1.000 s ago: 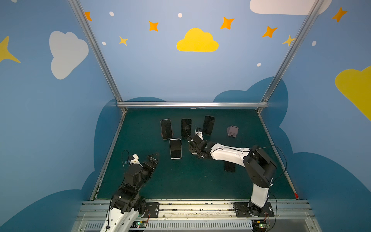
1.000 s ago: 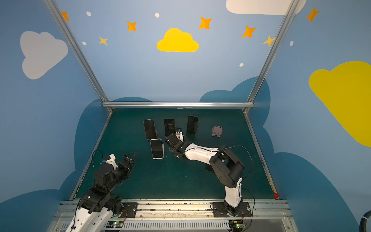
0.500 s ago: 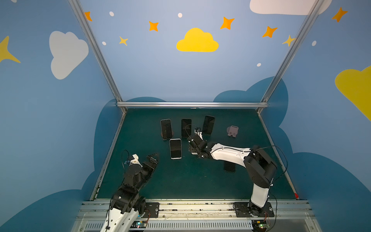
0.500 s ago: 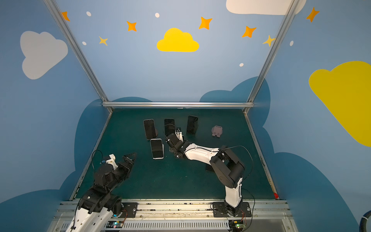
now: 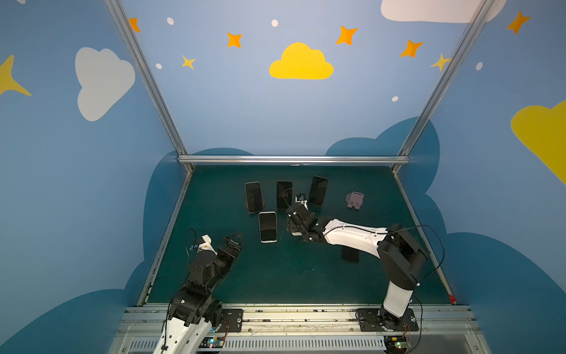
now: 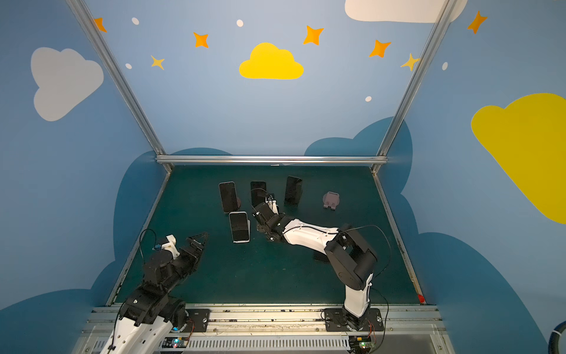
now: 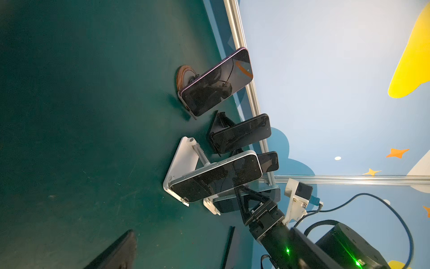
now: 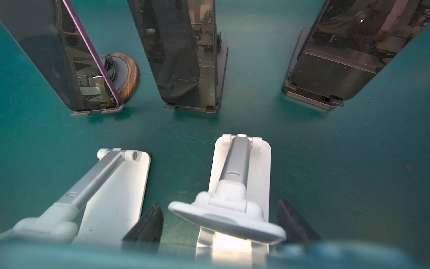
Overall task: Remove the phone from the phone stand
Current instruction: Remove the phone from the phone stand, then place the phone at the center of the table.
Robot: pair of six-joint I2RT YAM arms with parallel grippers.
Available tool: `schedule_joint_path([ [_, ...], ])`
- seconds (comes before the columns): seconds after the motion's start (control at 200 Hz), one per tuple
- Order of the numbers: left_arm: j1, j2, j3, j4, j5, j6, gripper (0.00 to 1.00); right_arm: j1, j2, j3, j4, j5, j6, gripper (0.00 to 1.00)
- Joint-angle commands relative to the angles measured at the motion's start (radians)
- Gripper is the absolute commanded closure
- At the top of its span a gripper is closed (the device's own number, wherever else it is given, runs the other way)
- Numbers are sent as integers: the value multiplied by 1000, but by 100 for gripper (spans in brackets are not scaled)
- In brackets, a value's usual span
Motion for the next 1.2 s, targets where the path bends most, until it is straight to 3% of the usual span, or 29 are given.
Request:
schedule_joint_path([
  [0.0, 1, 1, 26, 20, 7, -1, 0, -4, -47, -12, 12, -1, -20, 32],
  [0.651, 2, 43, 22, 67, 31, -17, 0, -42, -194, -132, -35, -34, -70, 31],
  [0.926, 1, 68, 26, 141, 89, -27, 0, -79, -313, -258, -73, -30, -8, 32],
  [1.196, 1, 78, 30, 149, 115, -24, 0, -148, -399, -295, -269, -145, 11, 31],
])
